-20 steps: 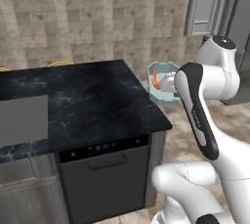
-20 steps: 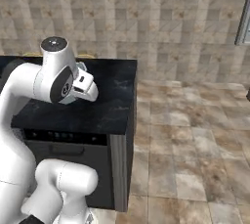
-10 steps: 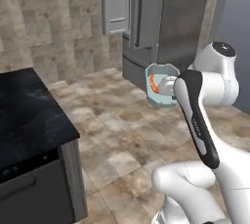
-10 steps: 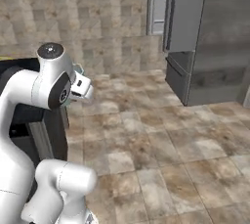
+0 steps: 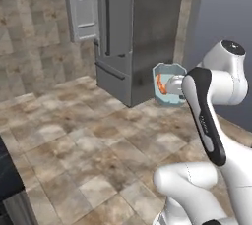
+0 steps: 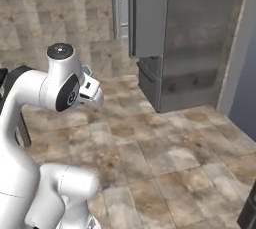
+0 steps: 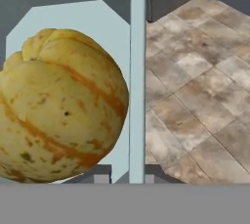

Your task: Place the tupperware on the second highest shelf of the fridge. Make space for the tupperware among the existing items by rearranging them on the shelves if needed. Close the fridge door when finished.

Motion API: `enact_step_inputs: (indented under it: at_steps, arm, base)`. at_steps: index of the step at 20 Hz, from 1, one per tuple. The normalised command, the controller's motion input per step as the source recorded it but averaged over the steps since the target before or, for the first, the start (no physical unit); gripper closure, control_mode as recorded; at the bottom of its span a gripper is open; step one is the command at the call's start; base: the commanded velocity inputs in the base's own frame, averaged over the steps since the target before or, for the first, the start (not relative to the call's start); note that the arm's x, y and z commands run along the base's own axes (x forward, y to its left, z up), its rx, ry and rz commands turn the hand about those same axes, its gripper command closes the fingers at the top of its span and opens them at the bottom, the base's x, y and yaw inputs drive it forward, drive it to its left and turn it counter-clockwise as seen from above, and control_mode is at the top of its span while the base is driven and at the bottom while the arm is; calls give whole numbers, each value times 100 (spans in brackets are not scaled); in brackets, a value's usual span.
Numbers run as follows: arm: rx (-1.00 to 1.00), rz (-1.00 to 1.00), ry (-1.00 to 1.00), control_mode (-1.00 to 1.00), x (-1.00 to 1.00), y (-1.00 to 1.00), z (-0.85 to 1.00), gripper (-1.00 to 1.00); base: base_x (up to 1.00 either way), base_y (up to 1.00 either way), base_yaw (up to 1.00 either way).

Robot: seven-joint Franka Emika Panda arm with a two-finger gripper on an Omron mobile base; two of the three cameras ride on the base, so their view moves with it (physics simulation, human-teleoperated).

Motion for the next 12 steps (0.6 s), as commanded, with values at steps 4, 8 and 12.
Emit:
enact_step_inputs:
  at_steps: [4, 8, 12]
  arm:
    - [0, 0, 0, 100, 0, 0, 0, 100]
    - [0, 0, 0, 100, 0, 0, 0, 100]
    - [0, 0, 0, 100, 0, 0, 0, 100]
  base:
    - [100, 0, 57]
    - [100, -4, 65]
    - [100, -14, 62]
